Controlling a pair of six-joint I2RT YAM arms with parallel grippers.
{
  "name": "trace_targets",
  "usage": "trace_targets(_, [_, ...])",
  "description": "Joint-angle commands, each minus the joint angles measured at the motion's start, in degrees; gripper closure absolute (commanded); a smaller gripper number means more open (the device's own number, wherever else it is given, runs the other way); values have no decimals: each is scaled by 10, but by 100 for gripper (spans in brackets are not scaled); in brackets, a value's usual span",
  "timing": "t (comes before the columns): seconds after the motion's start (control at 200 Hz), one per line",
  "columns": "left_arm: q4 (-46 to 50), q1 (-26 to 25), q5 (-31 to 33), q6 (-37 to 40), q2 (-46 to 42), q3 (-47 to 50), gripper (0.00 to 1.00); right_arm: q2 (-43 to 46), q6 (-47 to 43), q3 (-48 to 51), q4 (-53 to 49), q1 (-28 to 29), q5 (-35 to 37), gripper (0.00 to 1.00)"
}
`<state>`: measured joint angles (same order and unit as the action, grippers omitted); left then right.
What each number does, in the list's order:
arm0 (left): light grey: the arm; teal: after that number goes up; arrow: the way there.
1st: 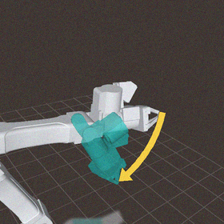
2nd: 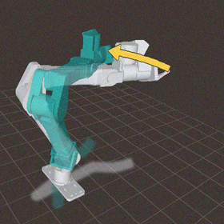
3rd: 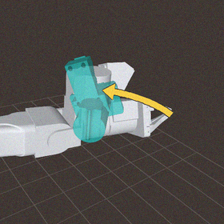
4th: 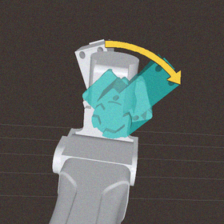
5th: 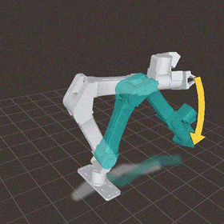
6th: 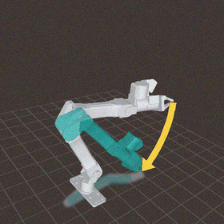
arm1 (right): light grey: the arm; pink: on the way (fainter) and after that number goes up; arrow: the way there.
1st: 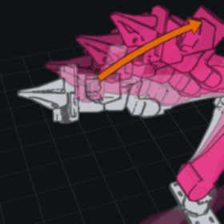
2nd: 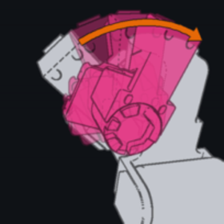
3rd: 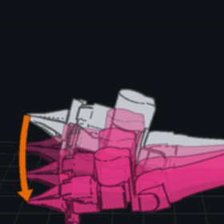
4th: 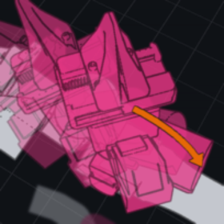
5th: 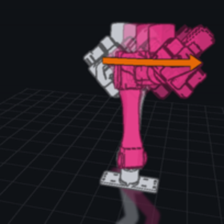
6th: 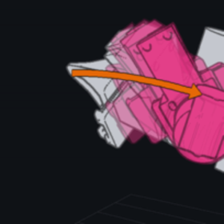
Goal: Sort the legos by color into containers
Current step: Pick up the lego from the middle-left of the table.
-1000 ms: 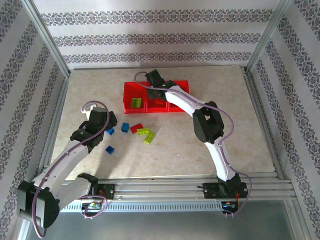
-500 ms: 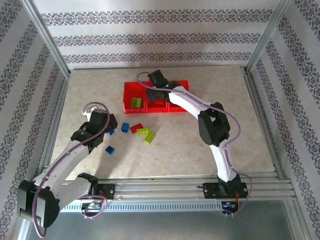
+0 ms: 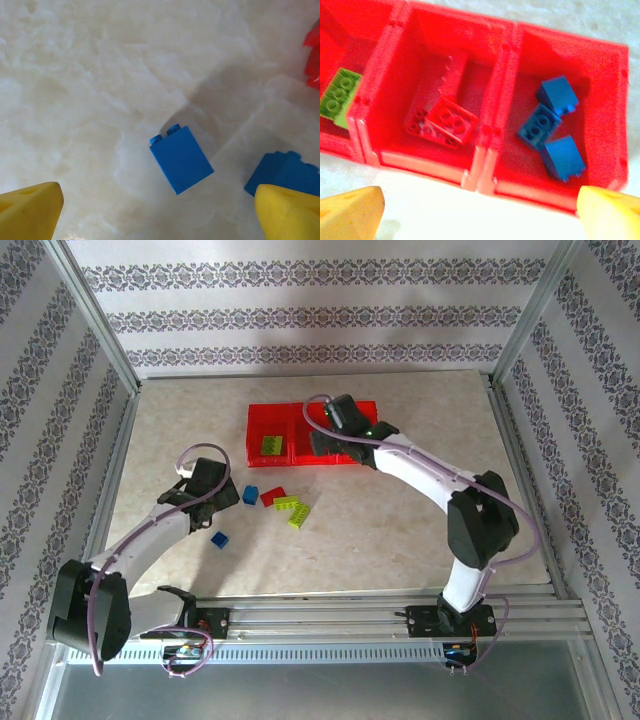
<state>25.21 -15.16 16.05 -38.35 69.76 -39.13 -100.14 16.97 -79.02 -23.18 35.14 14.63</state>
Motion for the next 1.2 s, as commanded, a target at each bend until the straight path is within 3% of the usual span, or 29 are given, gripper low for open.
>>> trace_targets(0.0, [-6,14,-17,-13,27,-8,3,55,43,70,13,3,27,2])
trace_targets(0.345, [-35,33,-27,-4,117,-47,13,191,78,204,-5,-9,56,2])
trace_targets(0.665, [-80,42,-61,-6,188,-65,21,237,100,252,-5,-22,62,2])
trace_targets(1.199, [-91,58,-68,-18,205,-56,60,234,119,272,-10,-28,49,2])
